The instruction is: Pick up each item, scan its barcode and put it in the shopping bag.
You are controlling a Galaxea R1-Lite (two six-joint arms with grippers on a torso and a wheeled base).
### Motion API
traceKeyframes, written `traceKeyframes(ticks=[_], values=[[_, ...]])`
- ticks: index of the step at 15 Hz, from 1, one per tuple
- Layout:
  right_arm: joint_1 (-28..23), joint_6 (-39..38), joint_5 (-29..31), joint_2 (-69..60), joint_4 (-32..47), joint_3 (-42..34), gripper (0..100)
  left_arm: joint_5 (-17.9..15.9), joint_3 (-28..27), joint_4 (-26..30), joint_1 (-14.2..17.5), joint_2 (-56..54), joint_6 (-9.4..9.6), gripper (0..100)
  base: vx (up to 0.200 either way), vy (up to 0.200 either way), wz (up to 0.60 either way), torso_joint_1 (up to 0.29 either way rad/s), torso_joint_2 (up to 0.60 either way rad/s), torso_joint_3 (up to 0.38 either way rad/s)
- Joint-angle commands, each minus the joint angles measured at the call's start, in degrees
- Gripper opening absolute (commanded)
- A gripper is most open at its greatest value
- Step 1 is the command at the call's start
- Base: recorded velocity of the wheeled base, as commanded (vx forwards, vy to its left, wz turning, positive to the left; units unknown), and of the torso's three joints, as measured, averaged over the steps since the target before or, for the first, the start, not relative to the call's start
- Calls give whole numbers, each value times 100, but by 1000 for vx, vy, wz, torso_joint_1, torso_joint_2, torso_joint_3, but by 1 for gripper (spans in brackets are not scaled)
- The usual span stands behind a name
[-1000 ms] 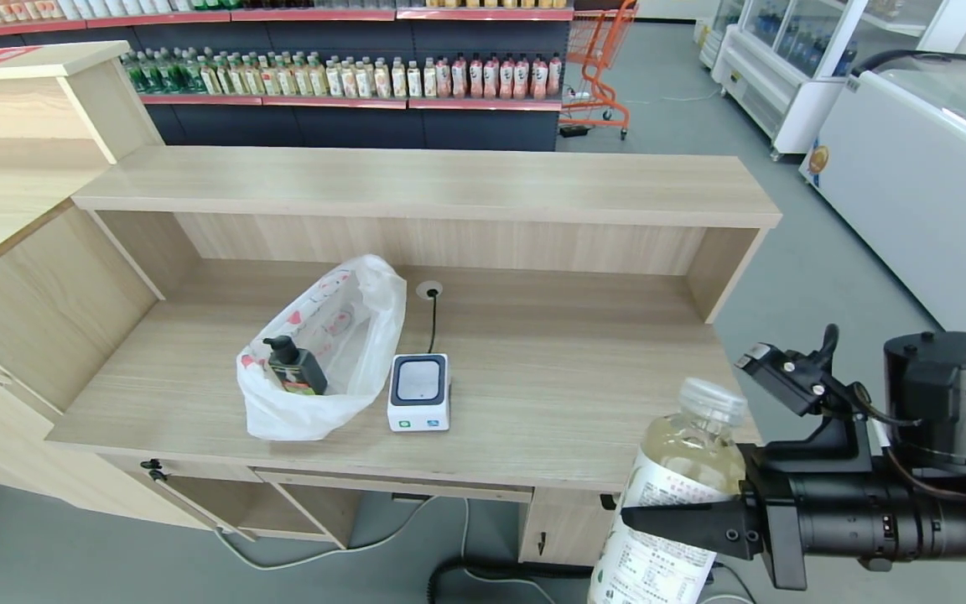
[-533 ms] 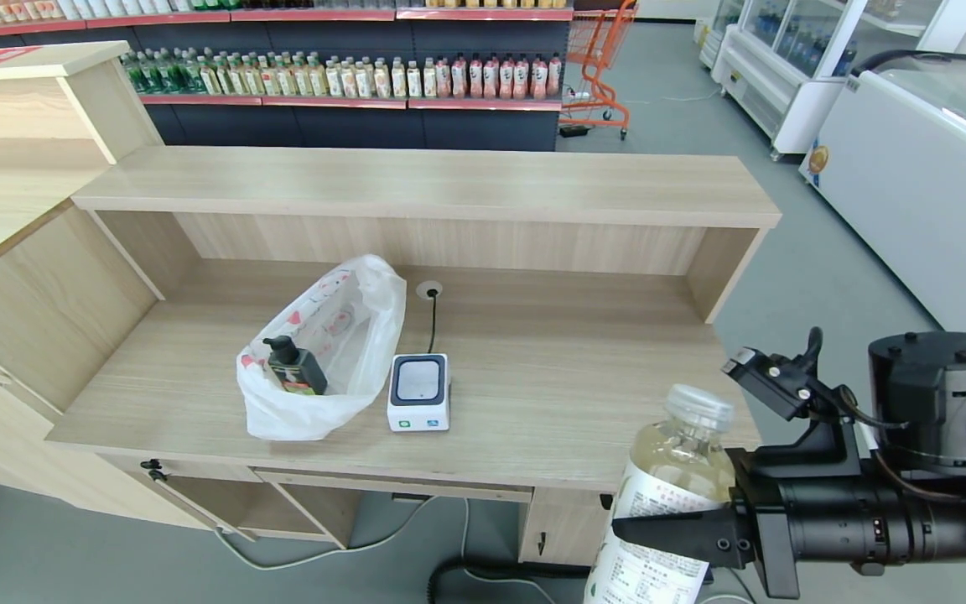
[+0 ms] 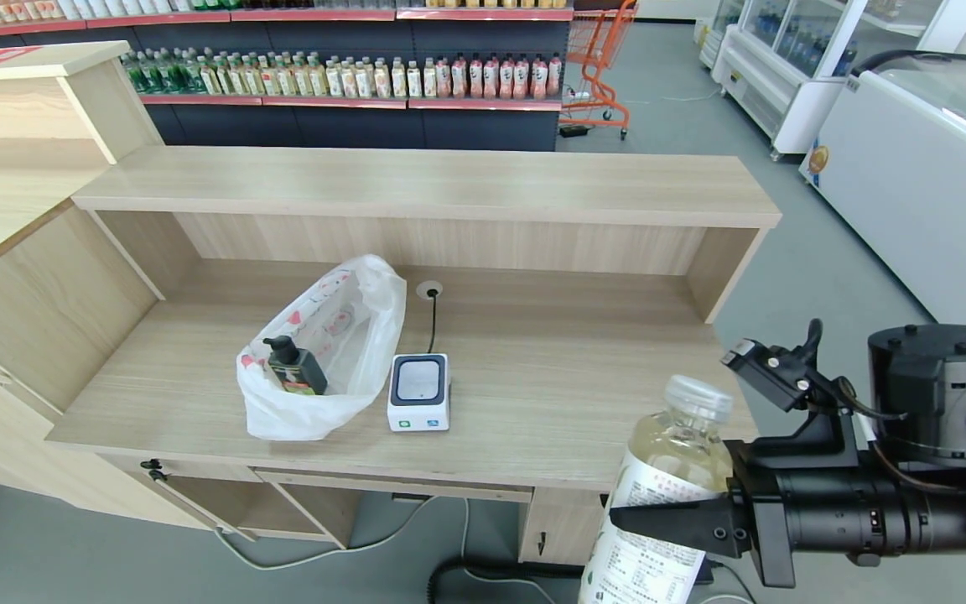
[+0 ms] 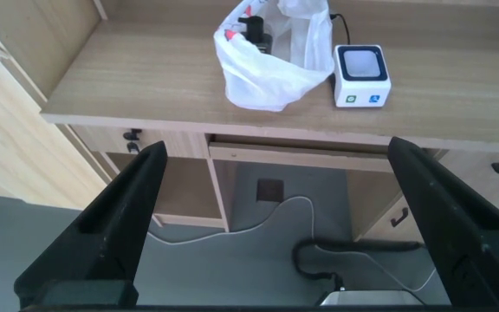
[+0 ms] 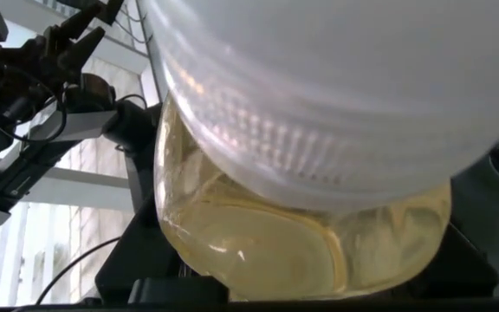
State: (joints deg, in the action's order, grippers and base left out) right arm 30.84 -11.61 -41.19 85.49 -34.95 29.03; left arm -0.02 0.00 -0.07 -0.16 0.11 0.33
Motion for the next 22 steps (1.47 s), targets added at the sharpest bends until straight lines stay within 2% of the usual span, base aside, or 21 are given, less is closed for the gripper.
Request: traceKeyframes(ticks=[1, 6, 7, 8, 10, 11, 12, 13, 19, 22], values=[[-8, 0, -3, -50, -3, -2, 0, -6, 0, -1, -2, -2, 2, 100, 0, 0, 0, 0, 0, 0], [-34, 71, 50, -103, -12, -29, 0, -6, 0, -1, -2, -2, 2, 100, 0, 0, 0, 0, 0, 0], [-175, 413, 164, -121, -12, -29, 0, 2, 0, -1, -2, -2, 2, 100, 0, 0, 0, 0, 0, 0], [-404, 1108, 428, -94, -12, -55, 0, 2, 0, -1, -2, -2, 2, 100, 0, 0, 0, 0, 0, 0], [-975, 2874, 1245, 11, -117, -99, 0, 2, 0, -1, -2, -2, 2, 100, 0, 0, 0, 0, 0, 0], [-1221, 3490, 1386, 82, -399, -116, 0, -6, 0, -1, -2, -2, 2, 100, 0, 0, 0, 0, 0, 0], [-1344, 3780, 1447, 152, -680, -169, 0, 2, 0, -1, -2, -2, 2, 100, 0, 0, 0, 0, 0, 0], [-1502, 4228, 1562, 389, -1524, -371, 0, -6, 0, -1, -2, -2, 2, 100, 0, 0, 0, 0, 0, 0], [-1493, 4509, 1403, 1857, -4969, -591, 0, 2, 0, -1, -2, -2, 2, 100, 0, 0, 0, 0, 0, 0], [-1485, 4527, 1395, 2059, -5285, -556, 0, 2, 0, -1, -2, -2, 2, 100, 0, 0, 0, 0, 0, 0]])
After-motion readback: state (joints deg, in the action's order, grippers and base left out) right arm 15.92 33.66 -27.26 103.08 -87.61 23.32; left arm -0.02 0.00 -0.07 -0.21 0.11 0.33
